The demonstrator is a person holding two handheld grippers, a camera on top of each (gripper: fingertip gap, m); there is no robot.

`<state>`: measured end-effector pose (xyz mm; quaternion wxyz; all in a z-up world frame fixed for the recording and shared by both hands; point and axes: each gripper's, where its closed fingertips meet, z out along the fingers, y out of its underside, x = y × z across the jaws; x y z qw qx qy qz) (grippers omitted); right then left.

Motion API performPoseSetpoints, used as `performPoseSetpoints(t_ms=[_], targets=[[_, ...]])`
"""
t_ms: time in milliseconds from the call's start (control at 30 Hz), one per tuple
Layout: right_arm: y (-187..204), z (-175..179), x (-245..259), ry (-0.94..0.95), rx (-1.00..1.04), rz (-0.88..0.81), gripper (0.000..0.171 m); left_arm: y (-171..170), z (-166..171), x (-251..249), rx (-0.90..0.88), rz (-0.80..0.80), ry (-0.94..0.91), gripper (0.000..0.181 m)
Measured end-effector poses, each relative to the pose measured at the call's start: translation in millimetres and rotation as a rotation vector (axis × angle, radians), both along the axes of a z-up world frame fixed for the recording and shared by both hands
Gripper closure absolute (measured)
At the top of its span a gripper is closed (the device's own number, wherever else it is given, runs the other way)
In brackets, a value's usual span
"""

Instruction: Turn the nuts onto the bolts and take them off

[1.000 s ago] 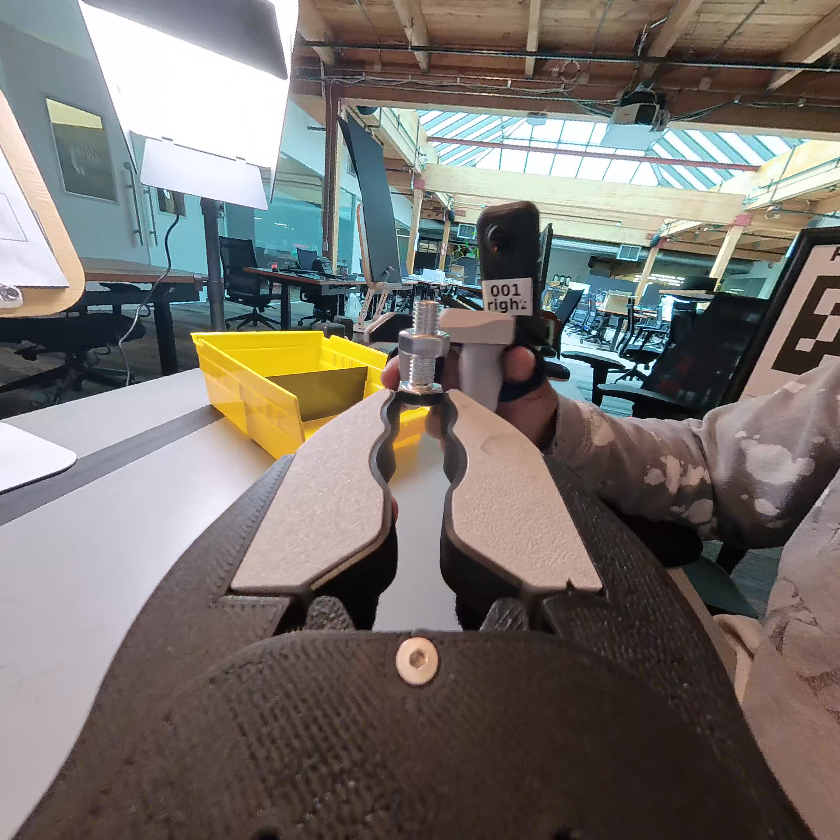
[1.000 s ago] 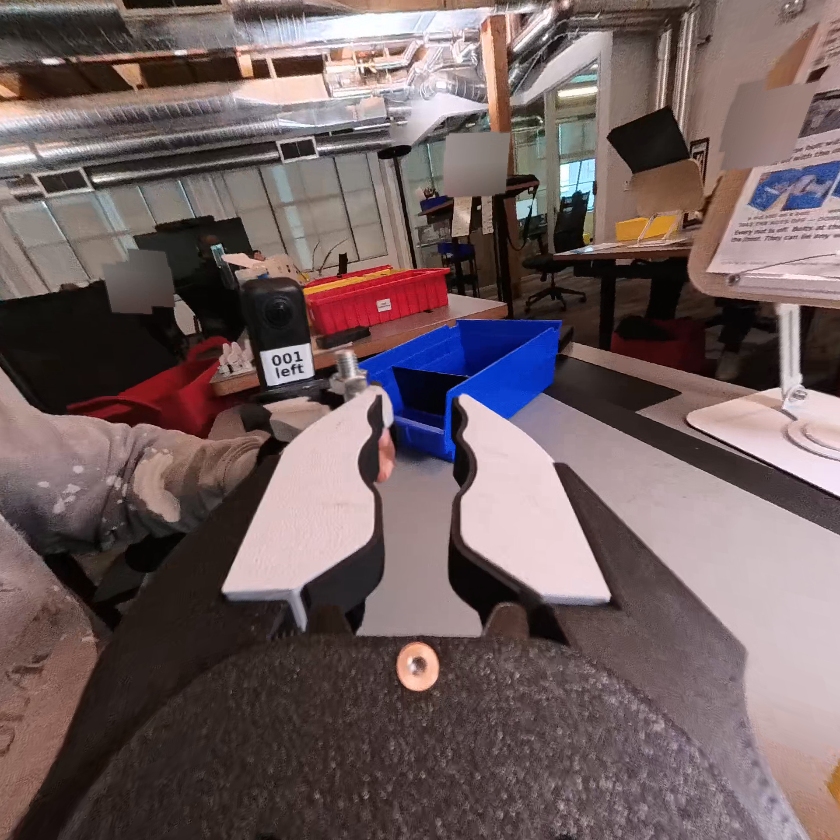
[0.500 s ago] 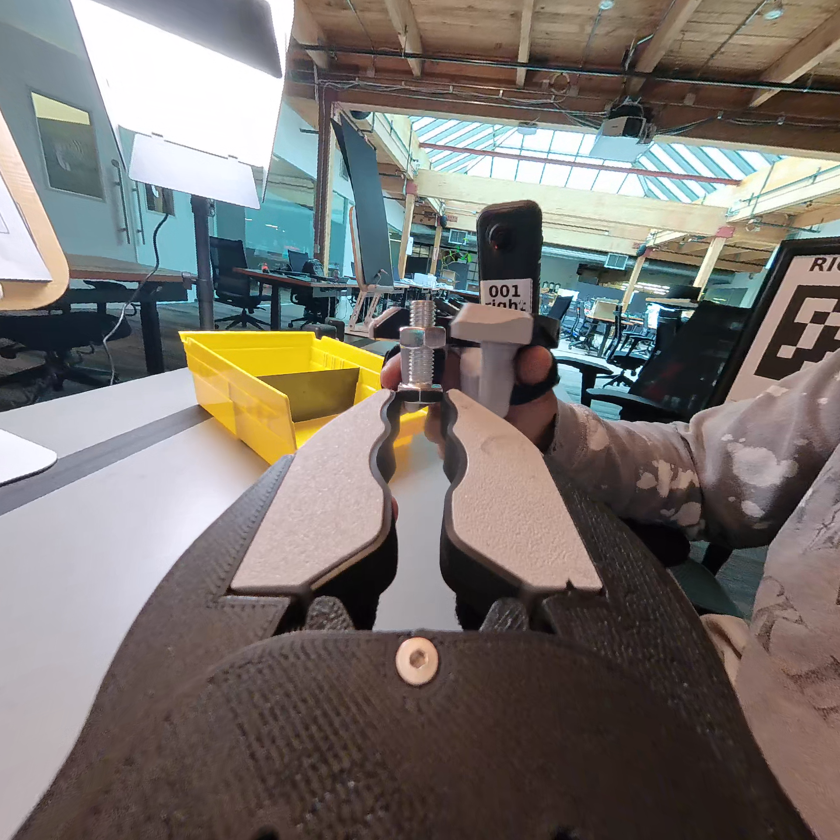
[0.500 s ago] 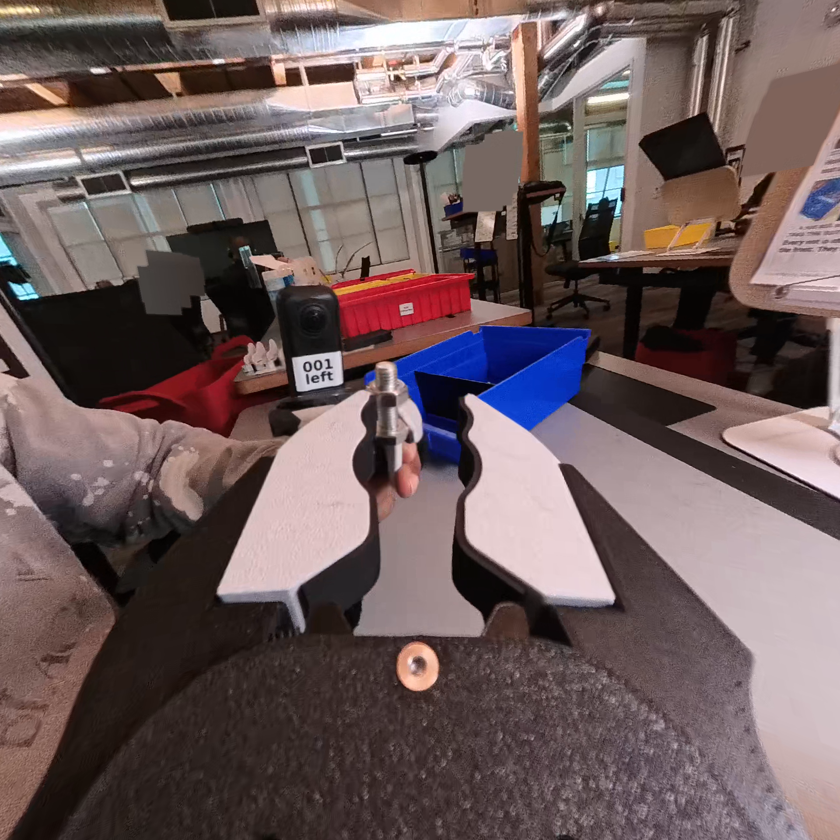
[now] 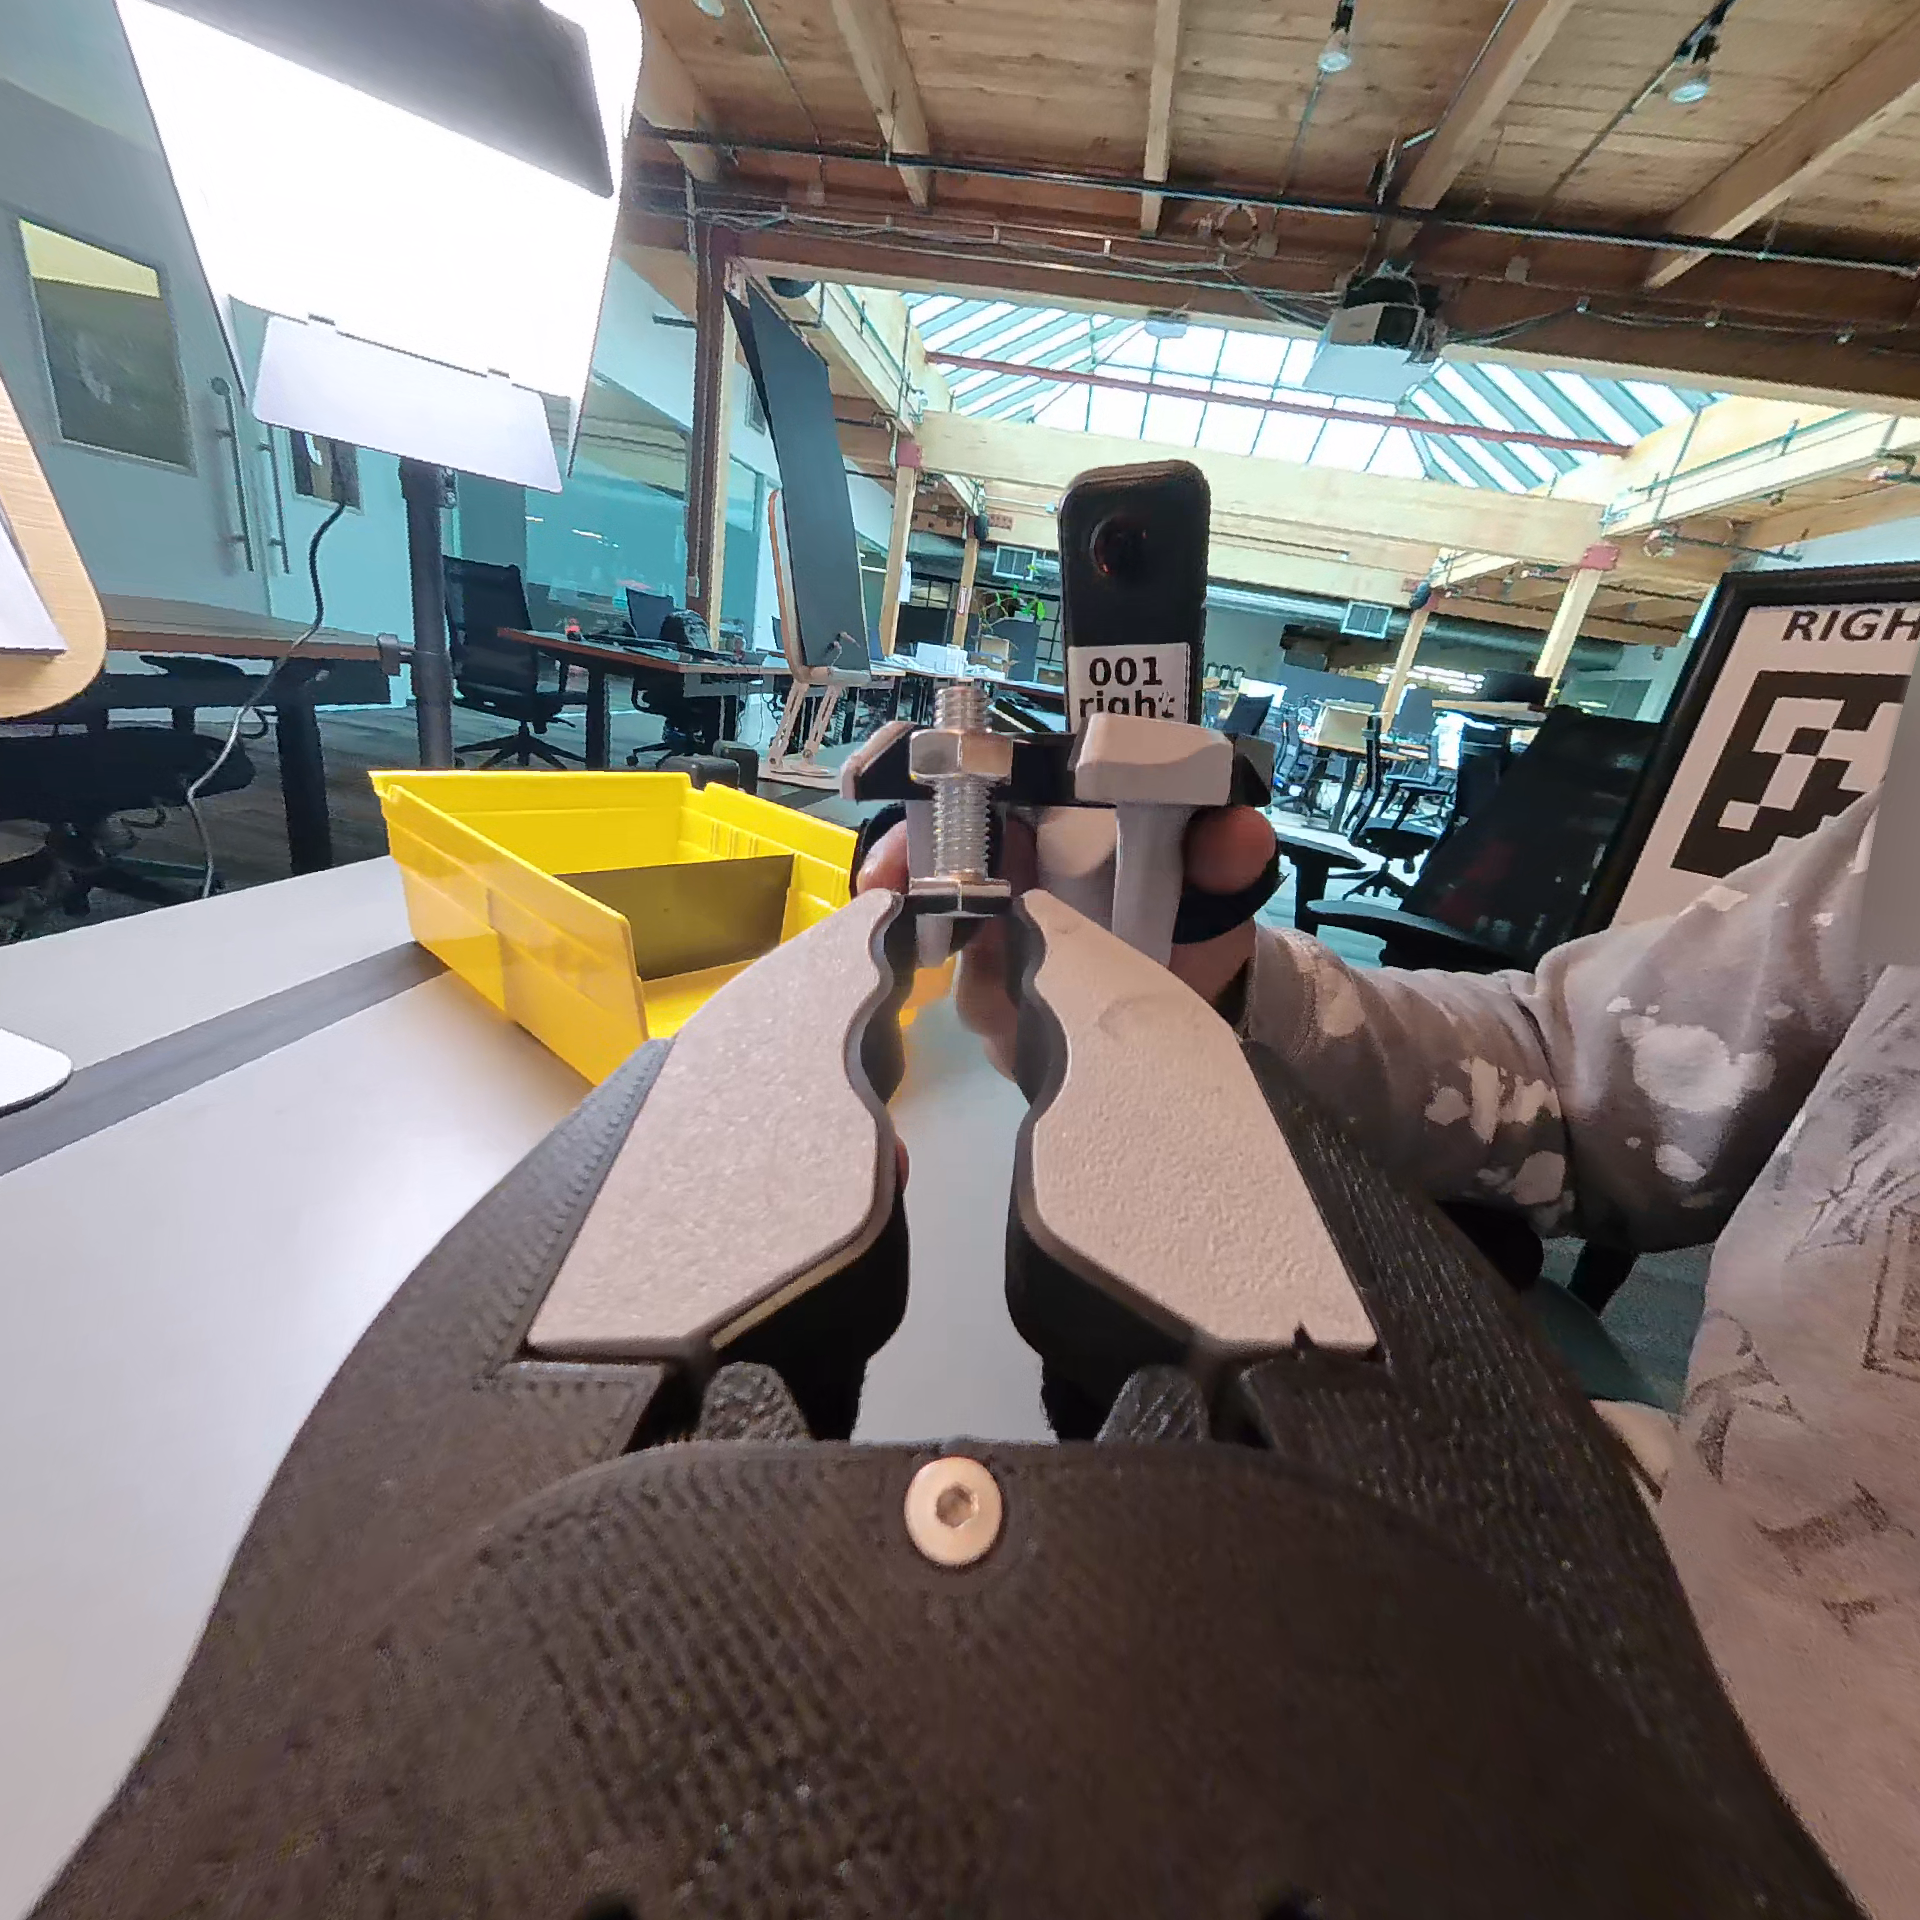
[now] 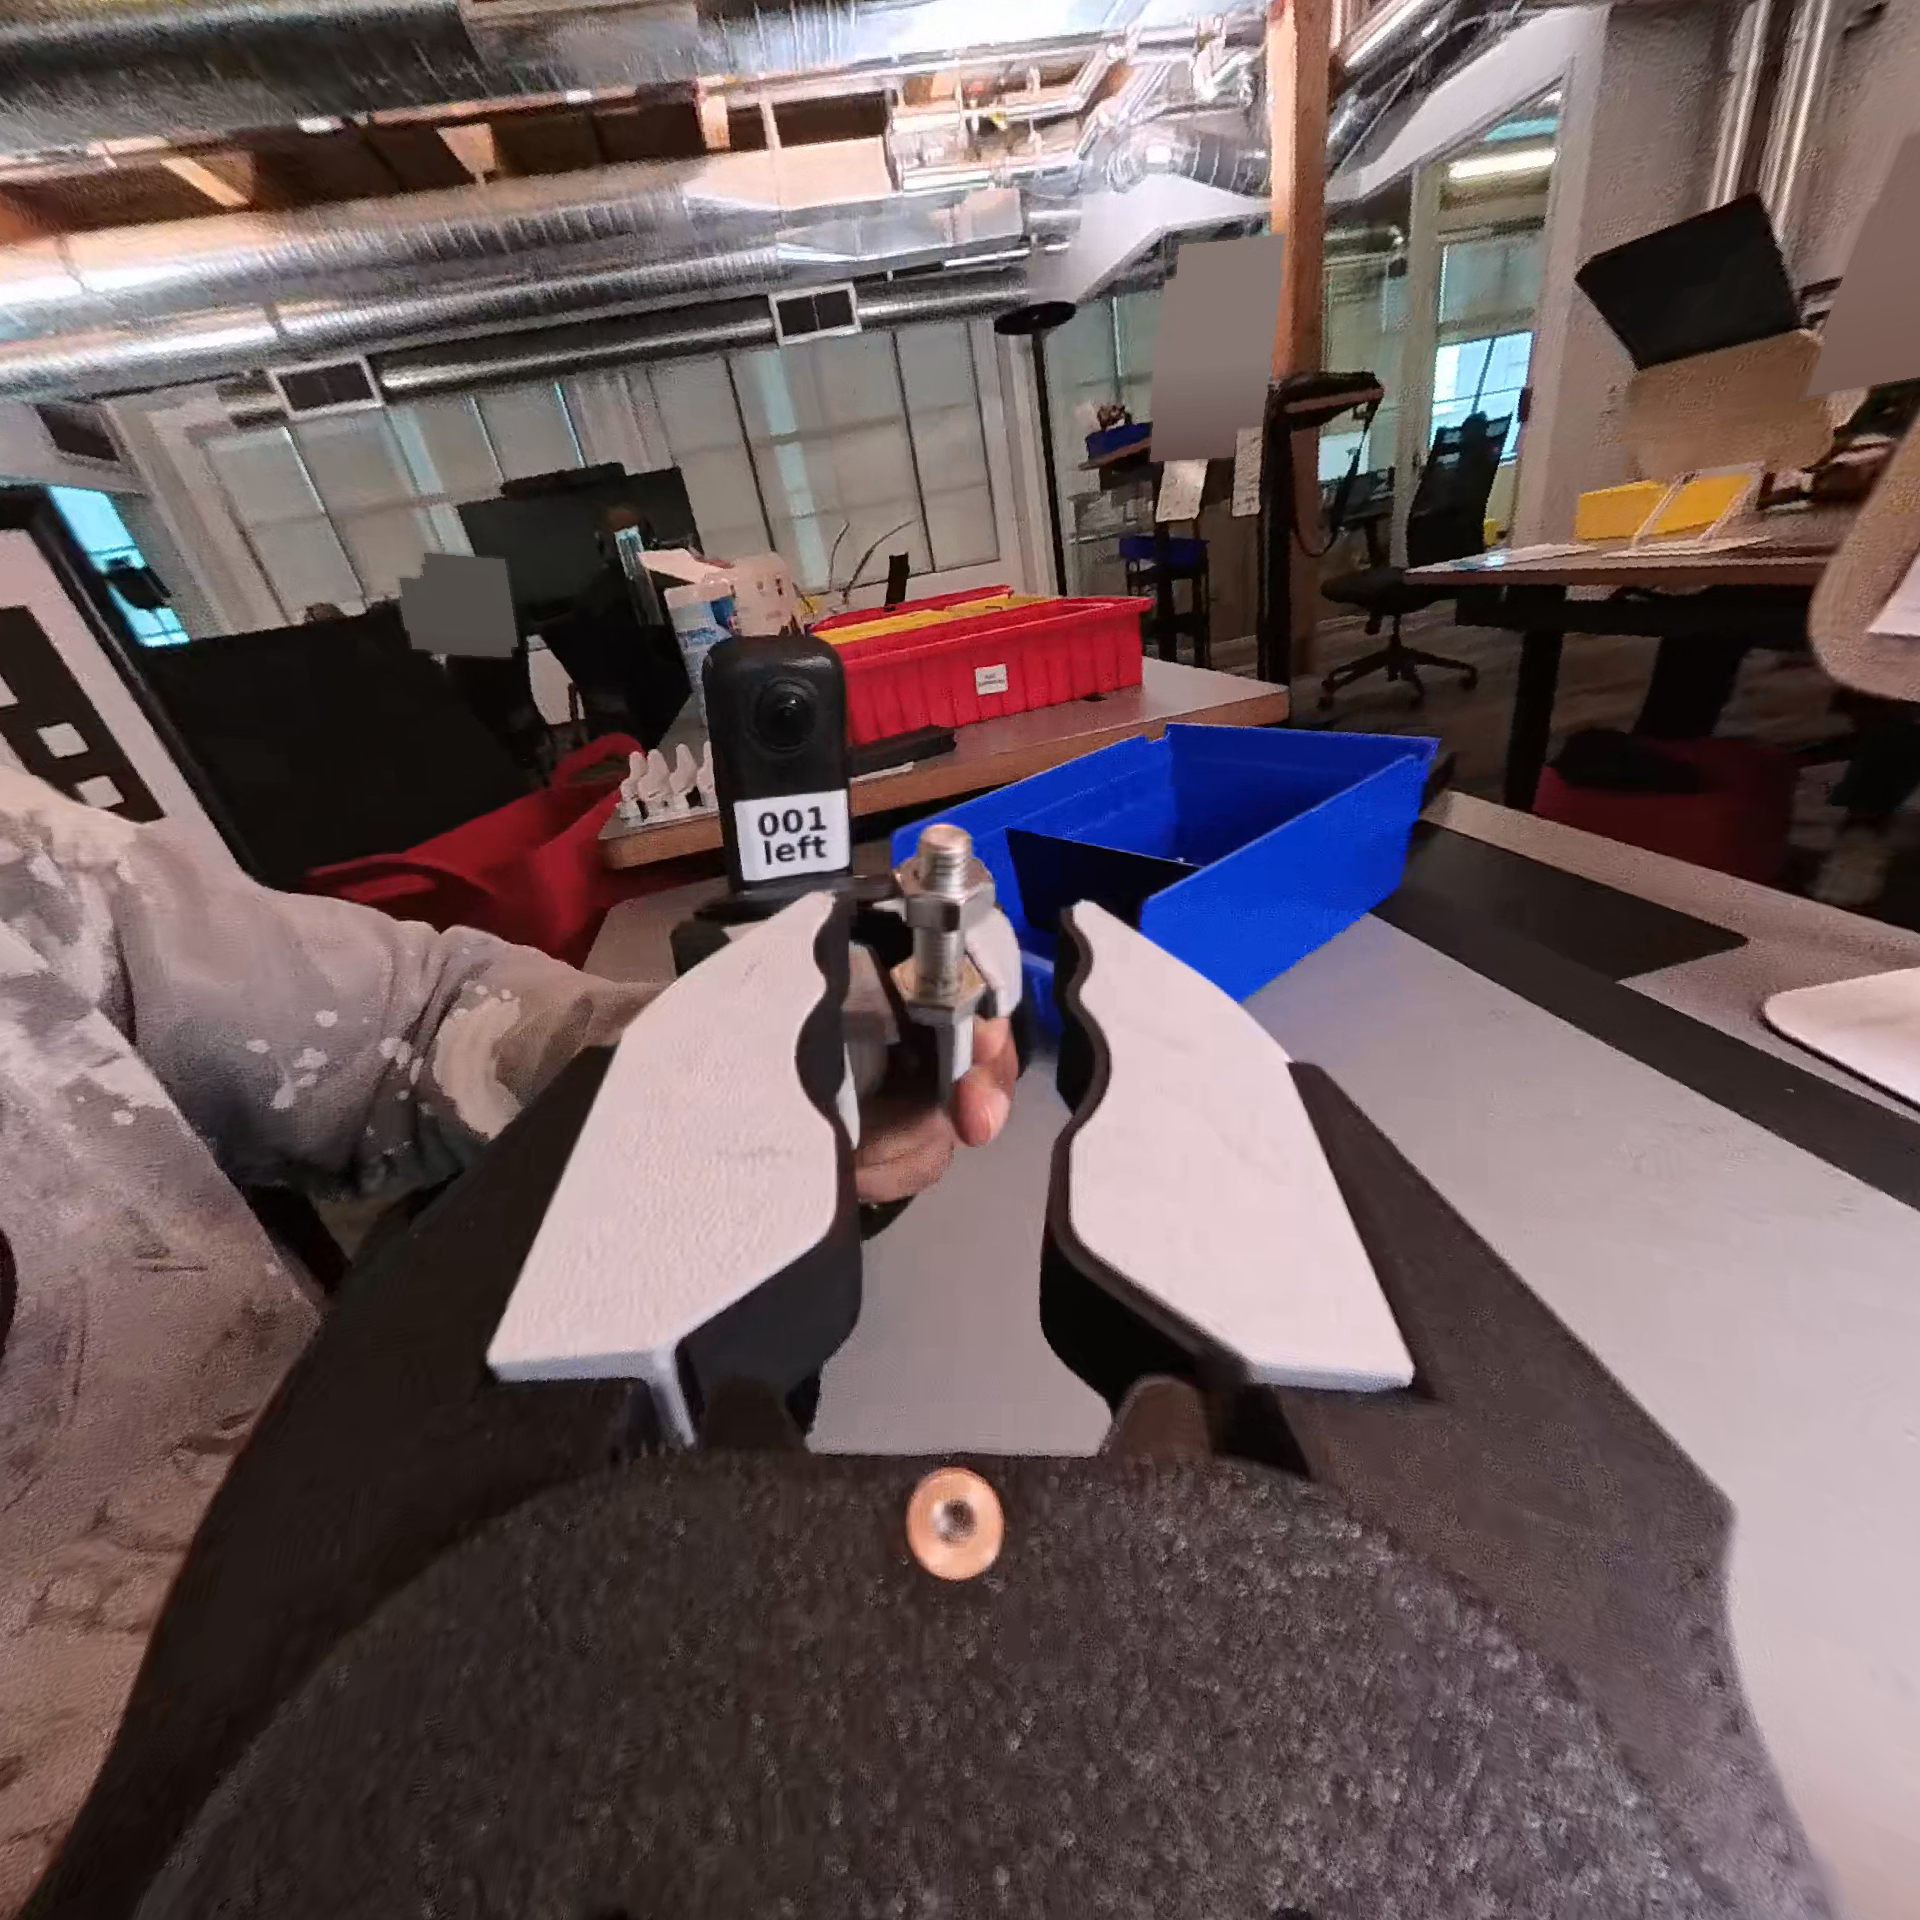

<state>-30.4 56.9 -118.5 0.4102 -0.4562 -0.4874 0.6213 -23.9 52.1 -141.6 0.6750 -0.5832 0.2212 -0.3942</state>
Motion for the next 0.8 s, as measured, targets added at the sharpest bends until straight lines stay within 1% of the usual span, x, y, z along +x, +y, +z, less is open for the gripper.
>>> performPoseSetpoints(t_ms=[33,67,100,333,500,667,733,800], targets=[[-3,-1,-2,-0.004,0.001,0.009,0.139,0,-1,1,-0.001,0.0,0.01,0.164],[-4,-3,-3,-0.01,0.005,0.008,0.151,0,-2,2,-0.004,0.001,0.018,0.164],[-4,-4,-3,-0.017,0.011,0.008,0.153,1,-4,3,-0.014,-0.001,0.018,0.164],[-1,-19,1,-0.095,0.054,0.056,0.154,5,-19,11,-0.09,-0.029,0.061,0.163],[-3,-19,2,-0.08,0.058,0.066,0.154,6,-18,10,-0.094,-0.026,0.049,0.158],[-3,-18,0,-0.066,0.065,0.053,0.154,5,-17,11,-0.093,-0.034,0.043,0.159],[-4,-19,0,-0.068,0.065,0.059,0.154,4,-17,11,-0.09,-0.035,0.045,0.163],[-4,-18,0,-0.066,0.069,0.059,0.154,3,-16,11,-0.084,-0.032,0.045,0.163]])
